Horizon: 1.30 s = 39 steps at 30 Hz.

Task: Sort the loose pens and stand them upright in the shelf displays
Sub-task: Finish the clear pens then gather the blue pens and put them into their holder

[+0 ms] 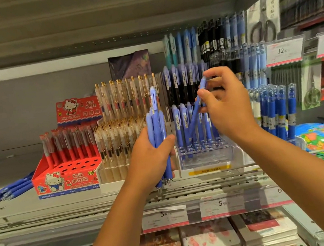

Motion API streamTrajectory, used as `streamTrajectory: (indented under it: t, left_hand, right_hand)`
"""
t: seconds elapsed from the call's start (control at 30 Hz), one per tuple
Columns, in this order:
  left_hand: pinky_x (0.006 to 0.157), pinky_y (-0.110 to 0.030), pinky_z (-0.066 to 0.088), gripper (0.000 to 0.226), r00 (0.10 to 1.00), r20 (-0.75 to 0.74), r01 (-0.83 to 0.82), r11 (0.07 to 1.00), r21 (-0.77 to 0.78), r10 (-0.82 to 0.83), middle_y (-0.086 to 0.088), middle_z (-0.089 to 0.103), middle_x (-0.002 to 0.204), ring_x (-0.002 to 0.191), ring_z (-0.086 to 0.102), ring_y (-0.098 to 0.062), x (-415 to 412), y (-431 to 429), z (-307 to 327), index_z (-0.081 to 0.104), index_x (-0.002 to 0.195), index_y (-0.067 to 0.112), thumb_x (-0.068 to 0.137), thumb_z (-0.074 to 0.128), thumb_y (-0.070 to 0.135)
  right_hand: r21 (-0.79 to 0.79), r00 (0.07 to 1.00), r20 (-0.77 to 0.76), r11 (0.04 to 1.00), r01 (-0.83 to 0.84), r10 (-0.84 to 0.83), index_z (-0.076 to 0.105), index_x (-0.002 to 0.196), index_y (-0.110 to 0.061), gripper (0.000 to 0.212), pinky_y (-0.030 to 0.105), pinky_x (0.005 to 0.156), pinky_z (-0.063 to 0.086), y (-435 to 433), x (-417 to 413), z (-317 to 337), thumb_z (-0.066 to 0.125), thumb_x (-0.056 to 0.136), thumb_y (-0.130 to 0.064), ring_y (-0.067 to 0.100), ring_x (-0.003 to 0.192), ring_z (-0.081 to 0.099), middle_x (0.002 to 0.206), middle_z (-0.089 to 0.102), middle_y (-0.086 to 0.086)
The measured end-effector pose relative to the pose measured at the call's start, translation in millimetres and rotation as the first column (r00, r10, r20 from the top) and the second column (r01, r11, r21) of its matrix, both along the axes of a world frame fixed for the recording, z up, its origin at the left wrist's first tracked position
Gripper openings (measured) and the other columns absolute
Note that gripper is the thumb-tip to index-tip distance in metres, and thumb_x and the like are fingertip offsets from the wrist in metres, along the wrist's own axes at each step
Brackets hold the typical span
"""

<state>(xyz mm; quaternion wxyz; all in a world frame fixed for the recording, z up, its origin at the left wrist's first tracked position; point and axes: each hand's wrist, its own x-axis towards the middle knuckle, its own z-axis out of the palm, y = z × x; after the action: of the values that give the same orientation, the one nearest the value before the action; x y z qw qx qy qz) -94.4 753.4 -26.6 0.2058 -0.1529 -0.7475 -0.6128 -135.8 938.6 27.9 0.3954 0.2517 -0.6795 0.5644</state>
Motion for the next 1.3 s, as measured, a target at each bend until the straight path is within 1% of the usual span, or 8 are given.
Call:
streamTrajectory:
  t: [0.17, 0.3, 0.47, 0.6, 0.87, 1.1, 1.2, 1.3]
  left_hand:
    - [0.053, -0.031, 0.051, 0.019, 1.000, 0.000, 0.001, 1.000, -0.015, -0.001, -0.003, 0.057, 0.069, 0.051, 0.053, -0.019, 1, 0, 1, 0.052, 0.106, 0.038, 0.097, 0.061, 0.024]
    - [0.059, -0.037, 0.051, 0.026, 1.000, -0.004, -0.017, 0.999, -0.036, 0.017, -0.002, 0.056, 0.074, 0.055, 0.054, -0.020, 3, 2, 2, 0.050, 0.120, 0.029, 0.097, 0.061, 0.025]
    - [0.064, -0.042, 0.053, 0.016, 1.000, -0.021, -0.024, 0.998, -0.063, 0.023, -0.001, 0.056, 0.076, 0.059, 0.055, -0.021, 6, 2, 3, 0.052, 0.109, 0.030, 0.096, 0.061, 0.028]
    - [0.067, -0.047, 0.055, 0.025, 0.999, -0.022, -0.038, 0.996, -0.076, 0.037, 0.000, 0.055, 0.076, 0.061, 0.055, -0.022, 6, 3, 4, 0.052, 0.119, 0.025, 0.096, 0.061, 0.028]
    - [0.065, -0.052, 0.056, 0.014, 0.999, -0.030, -0.045, 0.996, -0.077, 0.043, -0.005, 0.054, 0.075, 0.061, 0.054, -0.026, 7, 4, 4, 0.052, 0.102, 0.037, 0.096, 0.061, 0.028]
    - [0.067, -0.047, 0.054, 0.025, 0.998, -0.026, -0.056, 0.996, -0.068, 0.054, -0.001, 0.055, 0.078, 0.063, 0.055, -0.025, 7, 5, 3, 0.050, 0.118, 0.029, 0.096, 0.061, 0.028]
    - [0.068, -0.048, 0.053, 0.031, 0.998, -0.023, -0.060, 0.996, -0.069, 0.059, 0.000, 0.055, 0.079, 0.064, 0.055, -0.024, 6, 4, 3, 0.049, 0.125, 0.026, 0.096, 0.061, 0.028]
    - [0.068, -0.045, 0.053, 0.038, 0.998, -0.017, -0.065, 0.995, -0.077, 0.064, 0.002, 0.055, 0.080, 0.064, 0.056, -0.022, 6, 4, 2, 0.049, 0.131, 0.023, 0.096, 0.061, 0.028]
  right_hand:
    - [0.113, 0.993, -0.011, 0.987, 0.116, -0.116, 0.053, 0.118, -0.021, 0.026, 0.042, 0.076, 0.057, -4, -2, -3, 0.060, 0.097, -0.010, 0.017, 0.084, 0.063, 0.096, 0.054, -0.015]
    - [0.134, 0.987, 0.035, 0.980, 0.150, -0.156, 0.054, 0.120, -0.022, 0.026, 0.043, 0.076, 0.058, -7, -8, -3, 0.060, 0.097, -0.011, 0.012, 0.082, 0.063, 0.095, 0.052, -0.018]
    - [0.207, 0.975, 0.110, 0.964, 0.166, -0.191, 0.050, 0.110, -0.032, 0.025, 0.045, 0.073, 0.058, -10, -13, -8, 0.061, 0.096, -0.013, 0.011, 0.081, 0.061, 0.091, 0.049, -0.021]
    - [0.259, 0.969, 0.154, 0.954, 0.147, -0.191, 0.050, 0.110, -0.031, 0.026, 0.046, 0.074, 0.058, -13, -14, -15, 0.060, 0.096, -0.011, 0.018, 0.085, 0.063, 0.093, 0.051, -0.015]
    - [0.368, 0.961, 0.143, 0.914, 0.170, -0.236, 0.051, 0.115, -0.025, 0.025, 0.043, 0.062, 0.053, -14, -12, -23, 0.060, 0.096, -0.011, 0.025, 0.078, 0.062, 0.085, 0.053, -0.002]
    - [0.448, 0.961, 0.077, 0.870, 0.205, -0.266, 0.049, 0.123, -0.024, 0.030, 0.047, 0.064, 0.054, -11, -9, -24, 0.061, 0.096, -0.016, 0.020, 0.071, 0.060, 0.078, 0.052, -0.004]
    - [0.485, 0.953, 0.060, 0.843, 0.233, -0.298, 0.051, 0.131, -0.023, 0.038, 0.041, 0.067, 0.055, -7, -6, -23, 0.061, 0.095, -0.014, 0.012, 0.072, 0.058, 0.082, 0.054, -0.010]
    - [0.516, 0.941, 0.038, 0.813, 0.269, -0.336, 0.050, 0.138, -0.020, 0.044, 0.032, 0.077, 0.050, -4, -2, -19, 0.056, 0.096, -0.008, 0.016, 0.090, 0.058, 0.107, 0.061, 0.000]
